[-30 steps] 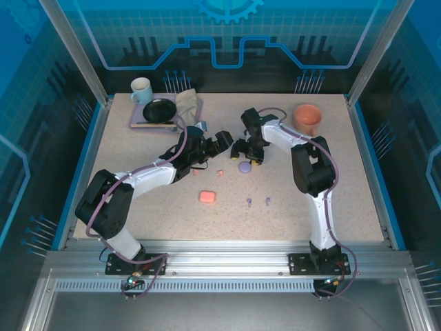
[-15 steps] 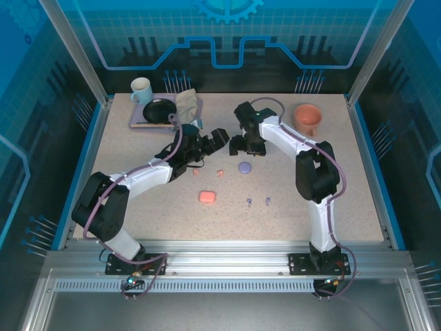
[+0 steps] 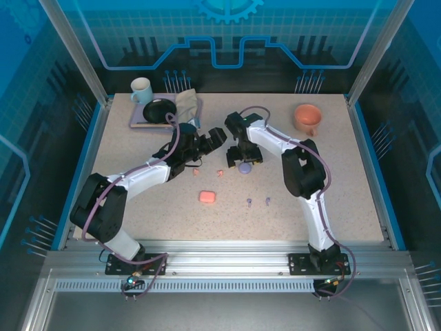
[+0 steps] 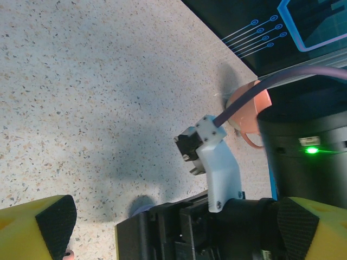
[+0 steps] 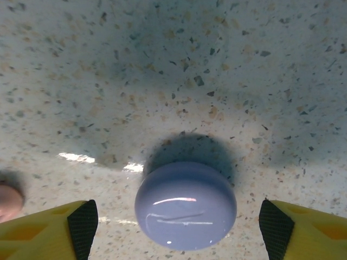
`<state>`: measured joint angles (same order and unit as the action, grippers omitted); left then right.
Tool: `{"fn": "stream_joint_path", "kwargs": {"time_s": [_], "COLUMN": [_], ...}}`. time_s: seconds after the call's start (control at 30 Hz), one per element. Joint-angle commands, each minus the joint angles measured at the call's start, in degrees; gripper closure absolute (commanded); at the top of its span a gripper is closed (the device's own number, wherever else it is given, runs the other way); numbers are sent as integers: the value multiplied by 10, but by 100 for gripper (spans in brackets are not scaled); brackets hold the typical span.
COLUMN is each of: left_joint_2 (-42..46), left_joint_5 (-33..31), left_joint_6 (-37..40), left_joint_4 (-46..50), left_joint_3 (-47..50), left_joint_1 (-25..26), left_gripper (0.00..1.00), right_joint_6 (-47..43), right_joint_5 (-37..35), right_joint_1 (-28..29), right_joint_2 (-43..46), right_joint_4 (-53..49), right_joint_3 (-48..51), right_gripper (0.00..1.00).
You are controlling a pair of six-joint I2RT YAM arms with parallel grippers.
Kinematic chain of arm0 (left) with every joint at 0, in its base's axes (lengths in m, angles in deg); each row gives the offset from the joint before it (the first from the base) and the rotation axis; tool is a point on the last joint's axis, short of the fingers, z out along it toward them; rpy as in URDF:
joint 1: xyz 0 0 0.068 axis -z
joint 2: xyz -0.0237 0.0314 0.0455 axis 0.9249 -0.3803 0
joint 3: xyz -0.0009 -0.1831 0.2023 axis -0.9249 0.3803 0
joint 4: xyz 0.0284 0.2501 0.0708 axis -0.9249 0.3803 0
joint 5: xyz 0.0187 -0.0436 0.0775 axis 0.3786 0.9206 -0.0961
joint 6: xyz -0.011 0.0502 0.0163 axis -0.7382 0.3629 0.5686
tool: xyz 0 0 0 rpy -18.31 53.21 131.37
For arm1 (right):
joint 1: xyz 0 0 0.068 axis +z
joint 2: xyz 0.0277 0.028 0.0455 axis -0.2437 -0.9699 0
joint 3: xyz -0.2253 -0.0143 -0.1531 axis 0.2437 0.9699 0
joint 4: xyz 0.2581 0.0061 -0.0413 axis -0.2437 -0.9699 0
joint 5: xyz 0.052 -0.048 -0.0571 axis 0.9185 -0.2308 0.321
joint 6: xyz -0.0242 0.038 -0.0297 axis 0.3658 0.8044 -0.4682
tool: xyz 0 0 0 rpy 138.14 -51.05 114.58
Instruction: Insert the wireless bluetooth earbuds into the charging case
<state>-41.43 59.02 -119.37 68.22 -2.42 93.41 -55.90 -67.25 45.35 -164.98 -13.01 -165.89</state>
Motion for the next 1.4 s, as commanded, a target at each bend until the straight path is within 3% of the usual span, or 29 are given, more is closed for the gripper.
{"fn": "stream_joint_path", "kwargs": {"time_s": [0.0,0.4,0.73,0.97,1.17,1.37], "left_joint_2": [14,13,12,11,13,13], "left_joint_5": [5,6,9,10,11,12], "left_joint_6": [14,10,6,4,3,2], "left_joint_4": [7,3,-1,-3,-3,-4], "left_joint_3": [-12,-8,-7,-7,-7,-7], "left_joint_1": [-3,-3,-3,-3,-3,-2], "left_gripper": [1,1,1,1,1,1], "right_joint_6": [-25,-41,-46,-49,-47,-46], "right_joint_5": [-6,-12,-13,-15,-12,-12], "right_joint_1": [7,3,3,4,7,7], "right_joint_2": [-22,-34,-16,-17,-15,-7], "right_joint_4": [-20,-20,-31,-34,-37,-35], "right_joint_3": [-16,-1,12,18,25,36], "right_gripper": [21,31,31,37,33,36]}}
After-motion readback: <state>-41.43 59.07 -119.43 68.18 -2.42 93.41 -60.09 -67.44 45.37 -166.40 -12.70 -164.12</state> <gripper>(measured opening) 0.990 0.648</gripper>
